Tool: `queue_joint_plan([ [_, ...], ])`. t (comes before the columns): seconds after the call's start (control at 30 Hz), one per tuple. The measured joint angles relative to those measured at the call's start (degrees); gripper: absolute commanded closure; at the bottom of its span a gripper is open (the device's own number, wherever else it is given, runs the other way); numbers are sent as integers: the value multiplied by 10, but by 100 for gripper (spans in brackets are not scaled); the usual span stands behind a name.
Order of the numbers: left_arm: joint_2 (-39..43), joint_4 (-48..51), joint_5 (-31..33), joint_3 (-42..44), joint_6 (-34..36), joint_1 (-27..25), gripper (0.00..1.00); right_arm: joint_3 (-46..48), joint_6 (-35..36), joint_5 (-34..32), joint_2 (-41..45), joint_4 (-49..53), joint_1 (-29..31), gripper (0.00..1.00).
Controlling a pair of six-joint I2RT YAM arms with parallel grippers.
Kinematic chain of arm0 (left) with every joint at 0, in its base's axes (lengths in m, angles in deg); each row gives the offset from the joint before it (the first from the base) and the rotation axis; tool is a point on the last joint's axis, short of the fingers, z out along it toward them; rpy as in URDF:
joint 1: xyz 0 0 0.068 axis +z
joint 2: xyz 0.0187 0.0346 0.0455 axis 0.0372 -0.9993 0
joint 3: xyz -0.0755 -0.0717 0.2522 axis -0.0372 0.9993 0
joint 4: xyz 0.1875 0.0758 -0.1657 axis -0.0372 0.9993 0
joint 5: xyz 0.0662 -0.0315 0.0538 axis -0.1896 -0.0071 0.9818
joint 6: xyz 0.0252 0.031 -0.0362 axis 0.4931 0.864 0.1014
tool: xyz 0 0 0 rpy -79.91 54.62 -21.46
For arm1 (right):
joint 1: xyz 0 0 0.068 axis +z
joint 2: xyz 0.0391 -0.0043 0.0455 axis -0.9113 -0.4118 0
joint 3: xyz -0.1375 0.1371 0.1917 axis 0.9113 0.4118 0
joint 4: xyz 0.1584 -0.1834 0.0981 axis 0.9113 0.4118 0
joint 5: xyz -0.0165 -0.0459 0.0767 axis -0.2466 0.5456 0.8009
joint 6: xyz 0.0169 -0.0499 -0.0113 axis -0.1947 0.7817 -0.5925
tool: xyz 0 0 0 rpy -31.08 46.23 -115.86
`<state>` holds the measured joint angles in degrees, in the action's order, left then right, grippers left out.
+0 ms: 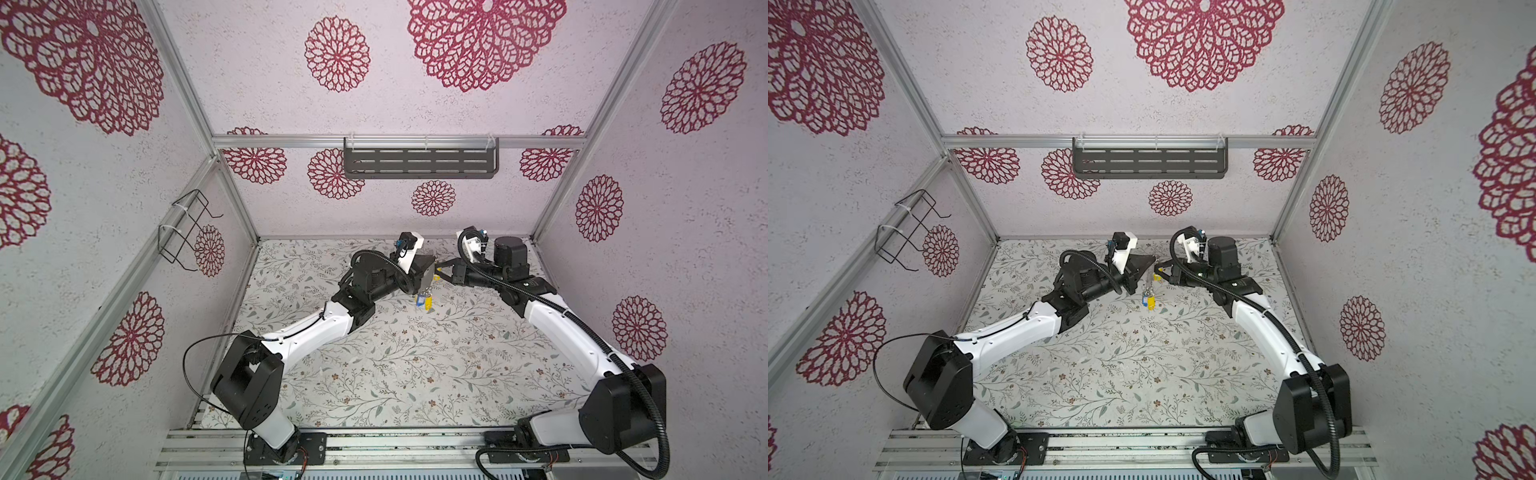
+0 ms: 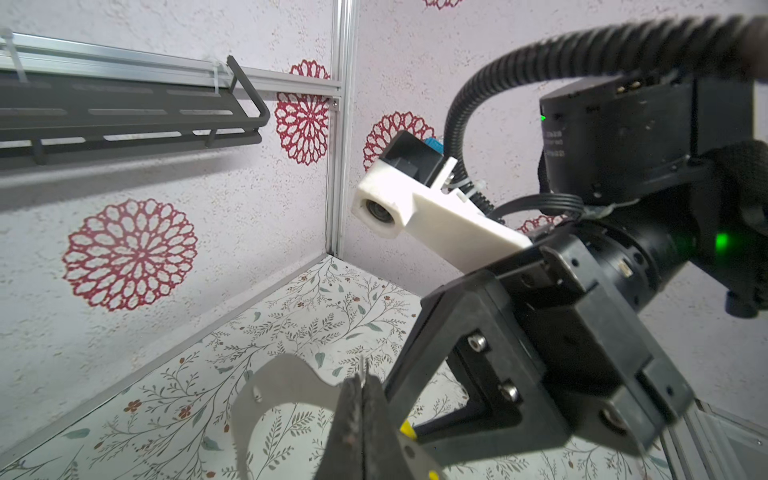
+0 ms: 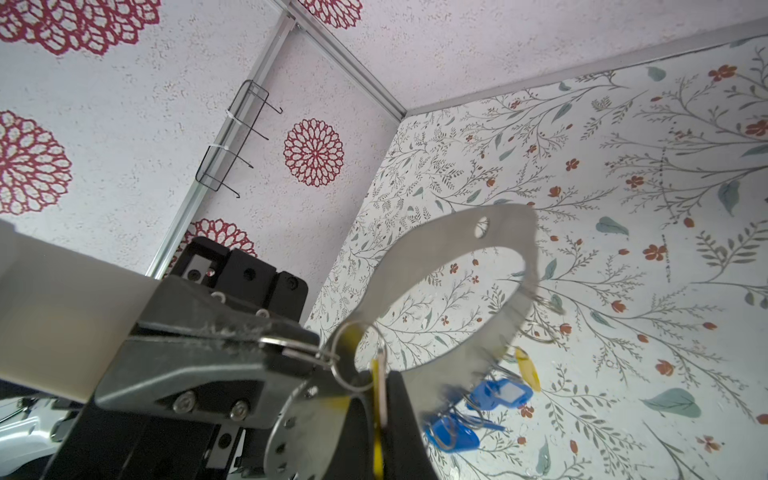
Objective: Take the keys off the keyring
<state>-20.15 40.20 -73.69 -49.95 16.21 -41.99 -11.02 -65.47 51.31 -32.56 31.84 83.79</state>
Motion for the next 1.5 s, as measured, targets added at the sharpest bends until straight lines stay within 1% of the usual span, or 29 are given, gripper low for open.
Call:
queue_joint_plan([
  [0.2, -3, -8, 4, -14, -18, 2, 100, -3, 0, -30, 20, 2, 5, 100],
  [0.4, -3, -26, 0, -15, -39, 5, 100, -37, 14, -57, 25, 47, 5, 100],
  [0.6, -3, -59, -17, -15, -82, 13, 100, -71, 35, -78, 38, 87, 6, 100],
  [0.73, -3, -98, -29, -14, -140, 14, 100, -93, 41, -84, 49, 101, 7, 100],
  [0.87, -18, -162, -31, -14, -241, 17, 100, -116, 49, -87, 50, 101, 10, 100],
  [1.07, -70, -286, -24, -14, -394, 20, 100, -119, 49, -107, 49, 92, 37, 100],
  [1.17, -83, -324, -18, -15, -437, 21, 100, -115, 49, -124, 49, 81, 54, 100],
  [1.27, -84, -343, -10, -15, -464, 23, 100, -109, 48, -143, 49, 59, 68, 100],
  [1.5, -93, -368, -9, -20, -501, 26, 100, -87, 49, -167, 53, 15, 82, 100],
])
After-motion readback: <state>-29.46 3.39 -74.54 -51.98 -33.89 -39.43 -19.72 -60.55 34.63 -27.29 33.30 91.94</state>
